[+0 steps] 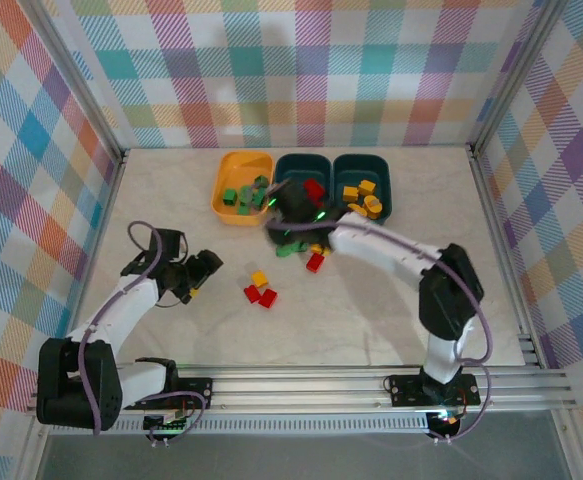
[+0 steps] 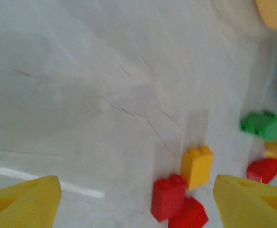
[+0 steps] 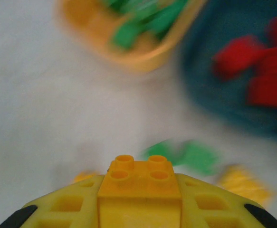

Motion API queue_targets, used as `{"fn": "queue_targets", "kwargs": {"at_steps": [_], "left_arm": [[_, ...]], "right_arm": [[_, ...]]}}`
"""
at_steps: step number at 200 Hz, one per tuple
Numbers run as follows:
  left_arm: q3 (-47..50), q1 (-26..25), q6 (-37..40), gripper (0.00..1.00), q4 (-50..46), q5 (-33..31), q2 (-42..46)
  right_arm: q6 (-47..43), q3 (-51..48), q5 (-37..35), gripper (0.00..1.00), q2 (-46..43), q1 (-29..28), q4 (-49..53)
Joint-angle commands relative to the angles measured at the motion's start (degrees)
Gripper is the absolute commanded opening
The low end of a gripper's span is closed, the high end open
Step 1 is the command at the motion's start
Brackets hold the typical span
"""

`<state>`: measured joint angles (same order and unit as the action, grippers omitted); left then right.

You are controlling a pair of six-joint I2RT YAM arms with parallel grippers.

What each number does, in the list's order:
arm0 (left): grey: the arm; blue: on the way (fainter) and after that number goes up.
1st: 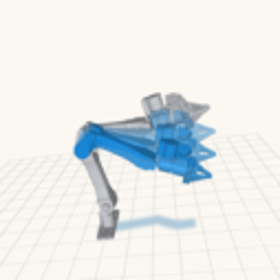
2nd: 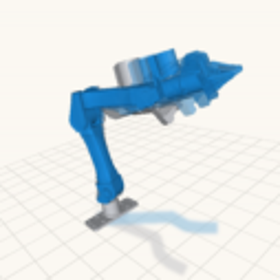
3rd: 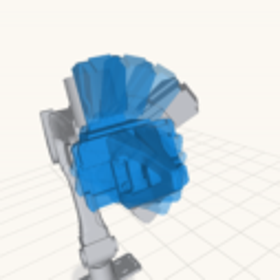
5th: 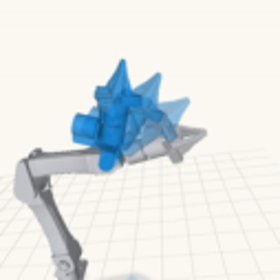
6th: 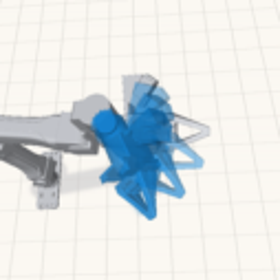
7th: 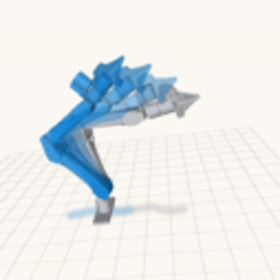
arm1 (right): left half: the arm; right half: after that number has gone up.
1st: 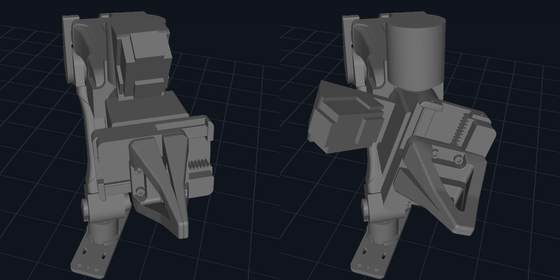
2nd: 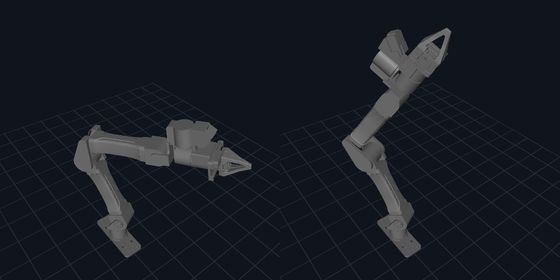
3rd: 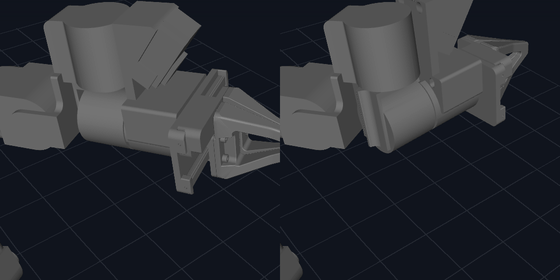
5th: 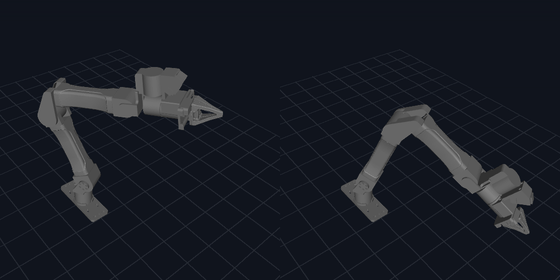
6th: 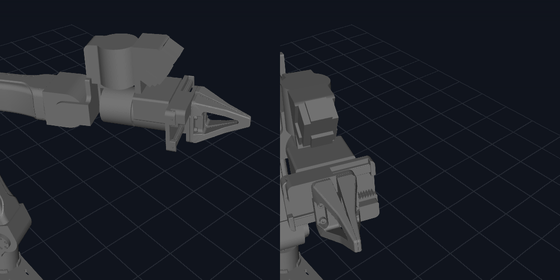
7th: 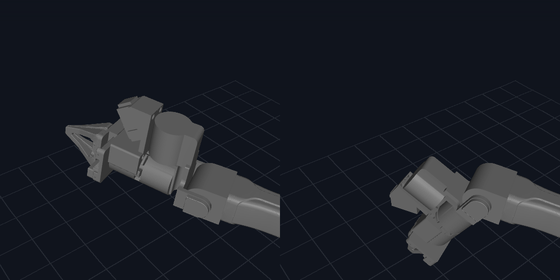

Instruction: Sort the legos into containers by color

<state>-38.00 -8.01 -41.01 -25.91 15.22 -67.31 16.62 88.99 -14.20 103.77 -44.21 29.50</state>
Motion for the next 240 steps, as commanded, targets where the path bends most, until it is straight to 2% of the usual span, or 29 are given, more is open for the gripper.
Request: {"fn": "queue_targets", "kwargs": {"at_steps": [1,25,43,62,108,123,135,143,174,196,240], "left_arm": [[-4.86,-6.94,4.24,0.83,-2.89,-1.22,-0.16],[-10.28,-17.53,8.5,0.83,-7.97,-5.48,-1.48],[-12.16,-23.03,10.39,0.83,-10.65,-8.9,-3.56],[-12.5,-25.92,11.26,0.82,-10.84,-8.49,-6.22],[-16.83,-32.81,13.8,0.8,-13.21,-11.59,-14.01],[-17.54,-33.42,13.83,0.8,-12.79,-11.56,-15.38],[-17.97,-33.73,13.73,0.8,-12.52,-11.49,-15.99],[-18.31,-33.82,13.8,0.8,-12.42,-11.53,-16.33],[-19.87,-34.55,14.75,0.8,-12.91,-12.34,-18.62],[-21.84,-36.35,16.24,0.8,-14.19,-15.01,-21.37],[-24.75,-39.59,18.19,0.73,-16.03,-19.31,-27.39]], "right_arm": [[-1.47,0.76,-0.16,0.25,1.82,10.37,1.27],[-1.07,7.49,3.82,0.25,9.35,19.7,3.82],[-0.89,12.74,8.24,0.26,15.02,24.08,6.52],[-0.75,14.69,11.4,0.26,17.5,26.59,6.81],[-1.34,17.61,10.59,0.28,19.77,27.97,9.68],[-1.46,17.54,9.99,0.36,19.17,28.06,10.3],[-1.36,16.18,9.31,0.54,17.33,28.04,9.81],[-1.35,14.59,8.89,0.58,15.52,28.04,8.81],[-0.14,6.63,8.58,0.6,6.49,27.97,4.65],[2.43,-3.14,11.23,0.62,-1.77,27.69,-0.73],[7.5,-20.76,15.59,0.63,-13.89,26.63,-7.12]]}}
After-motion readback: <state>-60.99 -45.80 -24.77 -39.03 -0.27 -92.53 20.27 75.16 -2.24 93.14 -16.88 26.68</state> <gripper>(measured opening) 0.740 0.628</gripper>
